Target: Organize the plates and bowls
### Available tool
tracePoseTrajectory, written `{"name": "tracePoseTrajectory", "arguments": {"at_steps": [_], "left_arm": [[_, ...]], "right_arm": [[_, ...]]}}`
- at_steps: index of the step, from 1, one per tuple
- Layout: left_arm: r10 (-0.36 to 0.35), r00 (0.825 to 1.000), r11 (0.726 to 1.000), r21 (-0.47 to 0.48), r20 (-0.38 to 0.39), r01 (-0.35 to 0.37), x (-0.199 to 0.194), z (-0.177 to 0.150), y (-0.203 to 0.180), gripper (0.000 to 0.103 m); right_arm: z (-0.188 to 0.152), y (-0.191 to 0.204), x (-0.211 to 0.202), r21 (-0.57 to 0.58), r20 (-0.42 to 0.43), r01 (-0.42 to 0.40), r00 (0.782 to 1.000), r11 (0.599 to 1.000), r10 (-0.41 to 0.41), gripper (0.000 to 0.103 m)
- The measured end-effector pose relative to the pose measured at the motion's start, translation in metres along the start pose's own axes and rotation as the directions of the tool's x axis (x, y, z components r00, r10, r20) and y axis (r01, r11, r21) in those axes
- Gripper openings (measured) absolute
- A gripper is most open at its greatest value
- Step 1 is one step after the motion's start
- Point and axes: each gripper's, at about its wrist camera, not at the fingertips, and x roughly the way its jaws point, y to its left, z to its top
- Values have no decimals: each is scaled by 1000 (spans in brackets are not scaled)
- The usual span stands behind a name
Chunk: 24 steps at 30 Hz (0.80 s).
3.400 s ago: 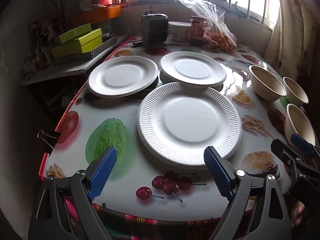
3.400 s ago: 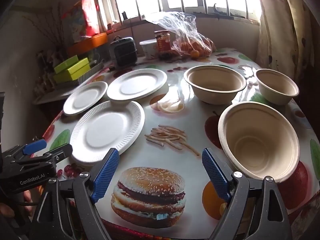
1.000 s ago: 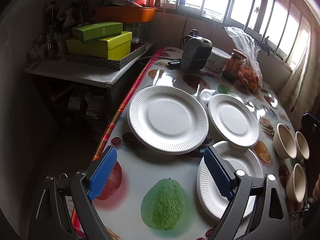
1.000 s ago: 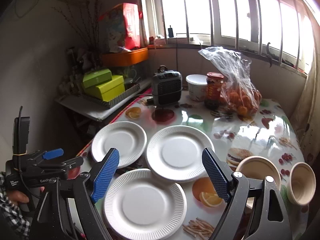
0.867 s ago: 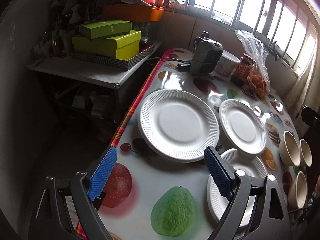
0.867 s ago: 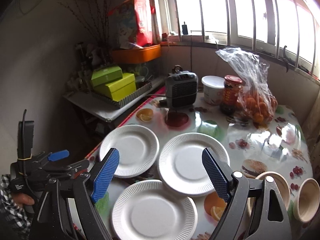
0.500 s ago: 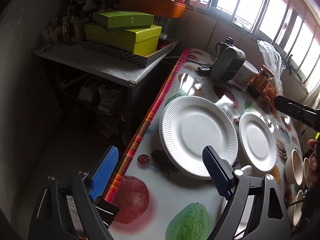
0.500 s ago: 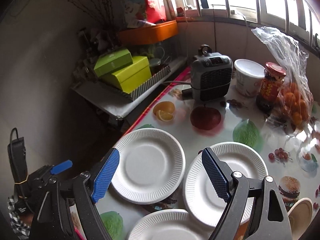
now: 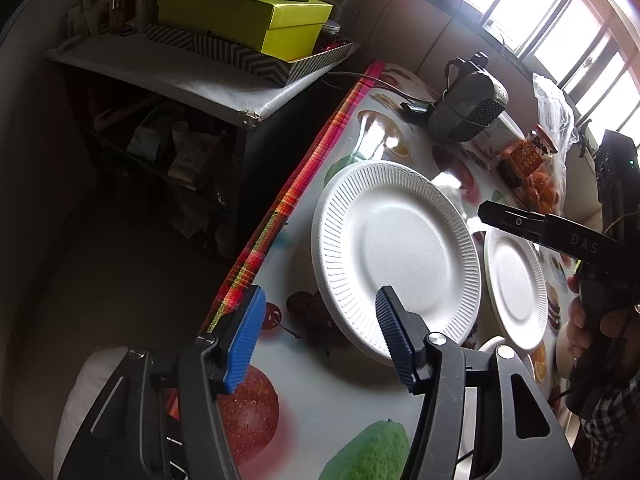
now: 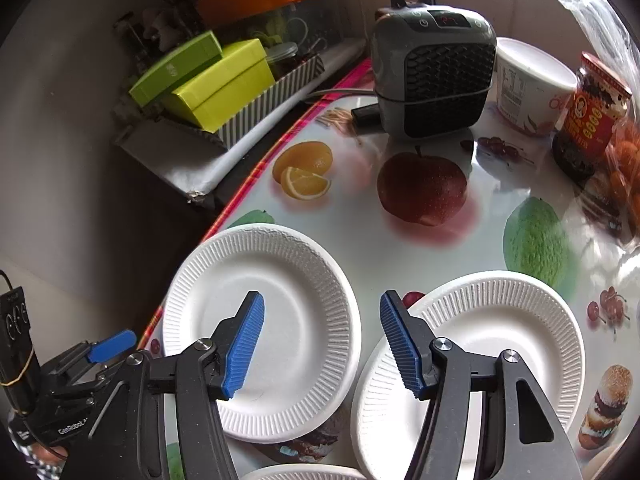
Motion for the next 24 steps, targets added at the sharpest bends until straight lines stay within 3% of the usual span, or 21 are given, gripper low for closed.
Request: {"name": "tracePoseTrajectory", "arguments": {"at_steps": [9, 13, 16, 22, 24], "left_arm": [[-14, 1000, 1000, -17, -22, 13, 12, 2, 0, 58], [-7, 1000, 1000, -13, -30, 7, 14, 0, 1, 54], [-8, 999, 1000, -17, -39, 7, 17, 0, 2, 44], [-16, 999, 1000, -11, -49, 15, 21, 0, -3, 43], [-23, 998, 1000, -9, -51, 23, 21, 0, -4, 37]], "right_arm": [[0, -6, 18, 0, -52, -7, 999, 1000, 7, 43], [0, -7, 22, 5, -61, -7, 998, 1000, 7, 40], [-1, -8, 24, 8, -66, -10, 998, 1000, 11, 32], [-2, -10, 25, 8, -69, -3, 998, 1000, 3, 23], [-2, -11, 25, 10, -68, -5, 998, 1000, 6, 22]]}}
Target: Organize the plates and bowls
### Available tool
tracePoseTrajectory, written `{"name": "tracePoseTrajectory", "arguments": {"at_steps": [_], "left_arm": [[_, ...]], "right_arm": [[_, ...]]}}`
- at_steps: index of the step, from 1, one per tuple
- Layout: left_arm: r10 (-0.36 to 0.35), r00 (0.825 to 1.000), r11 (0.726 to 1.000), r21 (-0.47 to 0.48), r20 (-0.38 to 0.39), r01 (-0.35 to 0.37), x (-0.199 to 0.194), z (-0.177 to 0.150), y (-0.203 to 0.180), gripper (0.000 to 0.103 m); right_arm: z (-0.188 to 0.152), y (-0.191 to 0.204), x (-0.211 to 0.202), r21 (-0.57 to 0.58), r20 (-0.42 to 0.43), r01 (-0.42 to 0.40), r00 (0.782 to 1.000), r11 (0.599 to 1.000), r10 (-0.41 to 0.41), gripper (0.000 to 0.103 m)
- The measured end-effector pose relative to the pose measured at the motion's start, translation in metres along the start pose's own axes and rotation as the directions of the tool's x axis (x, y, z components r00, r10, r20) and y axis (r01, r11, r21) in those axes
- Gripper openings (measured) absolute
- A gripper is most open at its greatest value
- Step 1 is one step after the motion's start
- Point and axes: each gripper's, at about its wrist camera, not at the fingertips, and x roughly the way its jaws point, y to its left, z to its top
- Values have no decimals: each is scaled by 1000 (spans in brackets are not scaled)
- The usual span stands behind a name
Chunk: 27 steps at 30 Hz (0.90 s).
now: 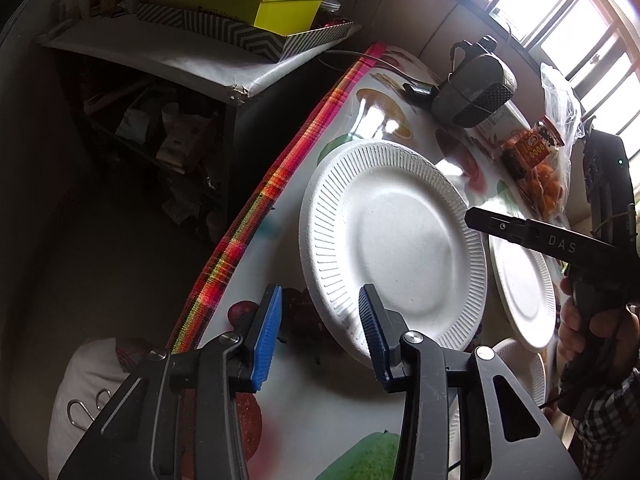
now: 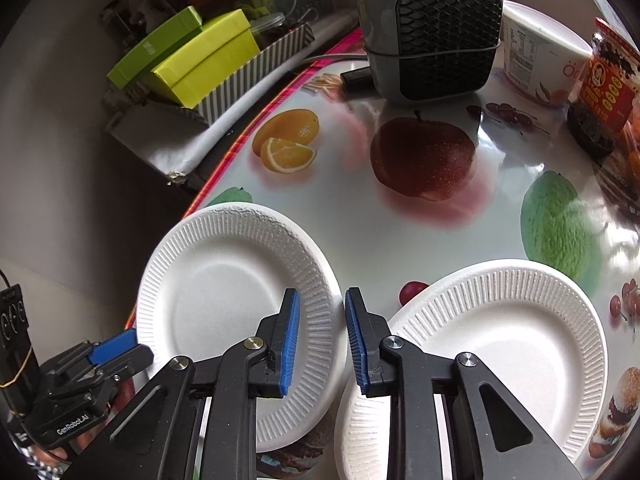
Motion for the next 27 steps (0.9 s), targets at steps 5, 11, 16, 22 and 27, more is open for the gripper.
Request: {"name": "tracePoseTrajectory", "arguments": {"at_steps": [5, 11, 16, 22, 27], "left_arm": [[-3, 1000, 1000, 5, -1, 3, 2, 1, -3, 28], [6, 1000, 1000, 11, 3, -6, 2, 2, -4, 27], [15, 1000, 1000, 15, 14, -15, -4, 3, -3, 27], [24, 999, 999, 23, 33, -25, -14, 2, -2, 27], [21, 999, 1000, 21, 45, -22, -24, -2, -1, 27]], "right_arm": [[-1, -2, 1, 1, -4, 1, 1000, 1000, -1, 18], [-3, -5, 1, 18, 0, -18, 1000, 1000, 18, 18], [-4, -6, -1, 33, 5, -44, 999, 998, 44, 18], [-6, -5, -10, 43, 25, -74, 997, 996, 73, 18], [-10, 0, -23, 35, 44, -89, 995, 995, 87, 18]]}}
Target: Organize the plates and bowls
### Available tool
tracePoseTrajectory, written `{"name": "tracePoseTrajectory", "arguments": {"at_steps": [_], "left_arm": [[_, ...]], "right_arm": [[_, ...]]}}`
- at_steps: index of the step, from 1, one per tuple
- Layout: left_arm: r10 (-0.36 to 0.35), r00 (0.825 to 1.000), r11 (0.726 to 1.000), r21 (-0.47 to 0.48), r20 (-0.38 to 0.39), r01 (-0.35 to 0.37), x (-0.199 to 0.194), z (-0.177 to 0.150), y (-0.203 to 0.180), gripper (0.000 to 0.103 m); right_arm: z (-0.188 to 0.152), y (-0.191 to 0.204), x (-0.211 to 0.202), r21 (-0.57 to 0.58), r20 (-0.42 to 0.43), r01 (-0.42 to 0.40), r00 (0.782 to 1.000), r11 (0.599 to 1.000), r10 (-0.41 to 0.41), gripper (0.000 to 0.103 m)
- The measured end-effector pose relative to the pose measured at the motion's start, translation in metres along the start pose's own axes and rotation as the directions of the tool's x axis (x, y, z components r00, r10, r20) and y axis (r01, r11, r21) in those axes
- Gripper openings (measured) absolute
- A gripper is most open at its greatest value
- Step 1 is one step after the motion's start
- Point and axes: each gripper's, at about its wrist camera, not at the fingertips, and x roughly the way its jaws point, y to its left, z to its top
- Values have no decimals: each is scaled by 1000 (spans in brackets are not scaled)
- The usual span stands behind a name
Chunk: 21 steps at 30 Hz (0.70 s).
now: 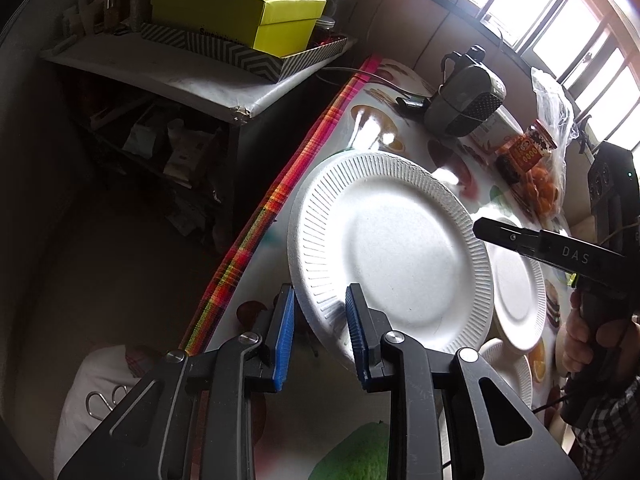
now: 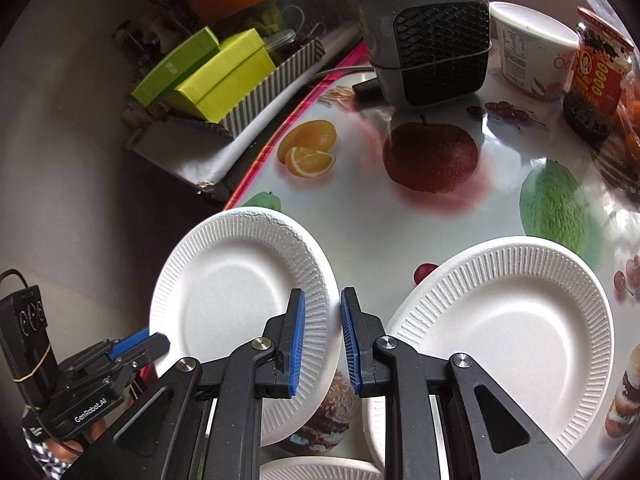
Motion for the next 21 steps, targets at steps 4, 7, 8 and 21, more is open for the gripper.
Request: {"name": "tracePoseTrajectory", "arguments": {"at_steps": [4, 7, 8, 21], "left_arm": [[0, 1000, 1000, 15, 9, 0, -9, -4, -3, 27], [-6, 1000, 1000, 24, 14, 6, -16, -9, -6, 27], [-8, 1000, 1000, 27, 16, 7, -18, -10, -7, 27], [-50, 999, 994, 95, 7, 49, -37, -37, -35, 27]], "right_arm": [[-6, 4, -12, 2, 13, -10, 1000, 1000, 10, 18], [-11, 5, -21, 3, 23, -13, 1000, 1000, 13, 18], [-14, 5, -25, 5, 27, -15, 1000, 1000, 15, 18], [-62, -6, -71, 35, 65, 9, 998, 999, -11, 18]]}}
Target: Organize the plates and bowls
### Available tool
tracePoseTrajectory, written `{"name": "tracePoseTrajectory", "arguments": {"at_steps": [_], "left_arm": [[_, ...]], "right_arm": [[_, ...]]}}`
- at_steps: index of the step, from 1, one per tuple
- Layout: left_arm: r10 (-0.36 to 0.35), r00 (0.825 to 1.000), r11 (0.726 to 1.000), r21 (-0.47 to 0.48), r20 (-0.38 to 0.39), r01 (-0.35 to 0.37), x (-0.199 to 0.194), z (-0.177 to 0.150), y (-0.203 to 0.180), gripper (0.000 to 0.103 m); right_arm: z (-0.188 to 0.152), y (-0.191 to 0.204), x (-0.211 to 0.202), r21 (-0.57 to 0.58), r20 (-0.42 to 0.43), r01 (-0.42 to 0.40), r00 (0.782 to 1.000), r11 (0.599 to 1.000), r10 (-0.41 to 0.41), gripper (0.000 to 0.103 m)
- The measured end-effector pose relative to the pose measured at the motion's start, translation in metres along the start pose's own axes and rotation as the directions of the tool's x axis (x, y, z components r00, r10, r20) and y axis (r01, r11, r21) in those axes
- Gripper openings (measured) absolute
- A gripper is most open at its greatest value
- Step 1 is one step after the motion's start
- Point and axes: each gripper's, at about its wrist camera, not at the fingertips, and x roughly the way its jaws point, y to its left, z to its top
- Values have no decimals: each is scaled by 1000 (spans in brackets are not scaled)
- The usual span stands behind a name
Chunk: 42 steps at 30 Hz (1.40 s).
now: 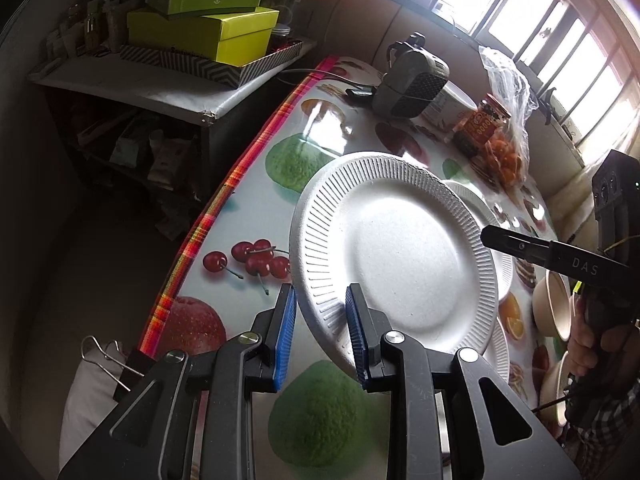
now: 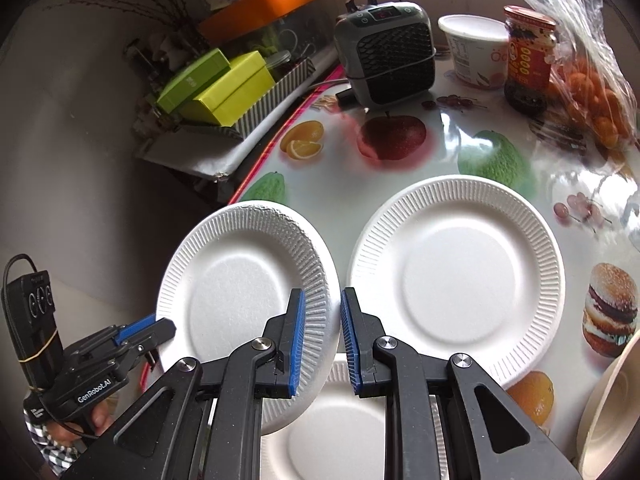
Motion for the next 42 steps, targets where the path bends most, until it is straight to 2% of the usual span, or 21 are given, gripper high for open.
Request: {"name": "tracePoseTrajectory", "arguments": {"at_steps": [23, 37, 42], "left_arm": [[-45, 996, 992, 112, -72, 53, 9, -40, -57, 27], [-27, 988, 985, 163, -152, 52, 29, -70, -76, 27], [-16, 988, 983, 176, -156, 44, 32, -75, -80, 27]], "right_arm": [[-70, -47, -54, 102, 28, 45, 998, 994, -48, 18], [-108, -71, -57, 143, -7, 76, 997, 987, -75, 20], [-115, -74, -53, 152, -20, 84, 996, 985, -82, 20]]}}
